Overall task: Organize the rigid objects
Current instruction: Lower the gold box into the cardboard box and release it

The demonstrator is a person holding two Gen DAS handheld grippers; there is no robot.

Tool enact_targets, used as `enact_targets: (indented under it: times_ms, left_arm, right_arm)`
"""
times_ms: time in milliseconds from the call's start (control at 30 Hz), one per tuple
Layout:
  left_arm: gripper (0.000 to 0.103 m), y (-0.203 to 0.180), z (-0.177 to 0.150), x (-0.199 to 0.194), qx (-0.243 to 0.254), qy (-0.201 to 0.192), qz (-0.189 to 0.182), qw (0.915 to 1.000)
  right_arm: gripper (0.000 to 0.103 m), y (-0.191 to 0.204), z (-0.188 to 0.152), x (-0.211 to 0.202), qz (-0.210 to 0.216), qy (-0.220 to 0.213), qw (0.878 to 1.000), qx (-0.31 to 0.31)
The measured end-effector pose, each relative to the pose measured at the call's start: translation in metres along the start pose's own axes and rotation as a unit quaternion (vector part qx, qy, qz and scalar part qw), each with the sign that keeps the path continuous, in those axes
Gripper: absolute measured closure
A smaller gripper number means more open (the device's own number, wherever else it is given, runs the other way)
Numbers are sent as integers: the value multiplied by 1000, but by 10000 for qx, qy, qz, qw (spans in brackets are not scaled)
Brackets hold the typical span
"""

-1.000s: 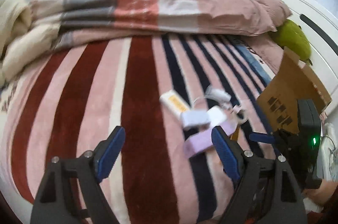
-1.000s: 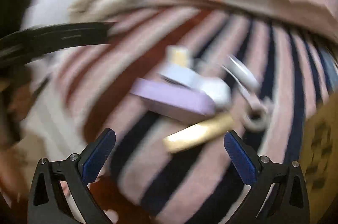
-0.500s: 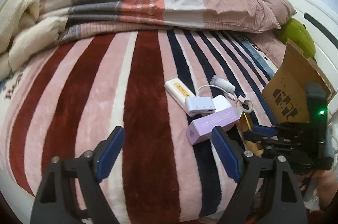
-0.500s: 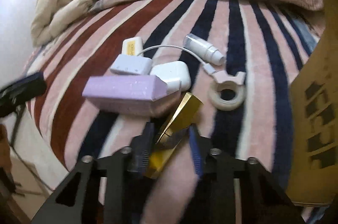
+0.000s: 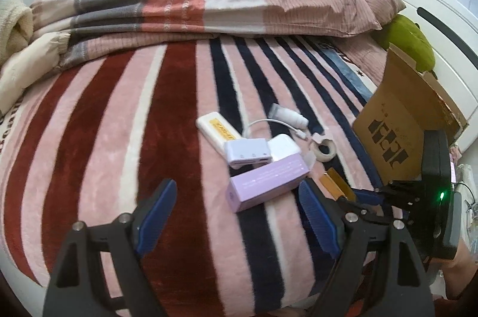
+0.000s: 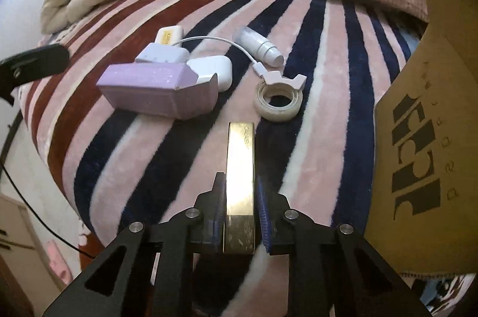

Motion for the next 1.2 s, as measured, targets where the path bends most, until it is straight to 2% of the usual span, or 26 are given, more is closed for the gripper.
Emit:
enact_targets:
  times_ms: [133,200,300,467,533,633,733,900,1067,1200]
  left_arm:
    - [21,-15,2,0,31,69,-209,9998]
    - [21,-24,7,-4,83,49,-360,9993]
    - [22,-37,23,-16,-46,-47,-922,9957]
    - [42,-57,52,-31,-94,-89,-1448,9894]
    - [58,-69,63,-36,-74,-82,-1689,9856]
    - [71,-95,84,-45,36,-152,-2082,9780]
    - [78,-127,96,-48,238,-78,-2384,9708]
    - [78,-193,116,-33,723,135,-2458,9665]
    - [77,-259,122,-10,1064,521,-2681,9561]
    - [77,-291,115,17,1243,945,-2674,9509]
  right_arm:
    - [90,5,1,-6,-146,-126,9995,-260]
    - [90,12,12,-16,58,-344,9988,-329]
    - [90,24,33,-41,265,-751,9950,-604]
    - [90,44,71,-85,844,-1297,9834,-950]
    - [90,48,87,-99,1013,-1471,9782,-1056]
    - [90,47,102,-123,1103,-1711,9719,-1185]
    - [90,31,112,-139,1075,-1817,9709,-1128]
    - [90,-19,112,-161,946,-1859,9750,-771]
    - [90,-83,97,-178,636,-1762,9819,-273]
    - [90,-125,82,-177,530,-1513,9870,65]
Point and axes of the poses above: each gripper's, at about its wrist camera, not at the fingertips, and x roughly the way its jaws point, y to its left, z to its top, the point moved 9 cm from there along x, roughly the way its jaws point, and after that the axes turned 7 degrees about -x, right-handed, at the moved point
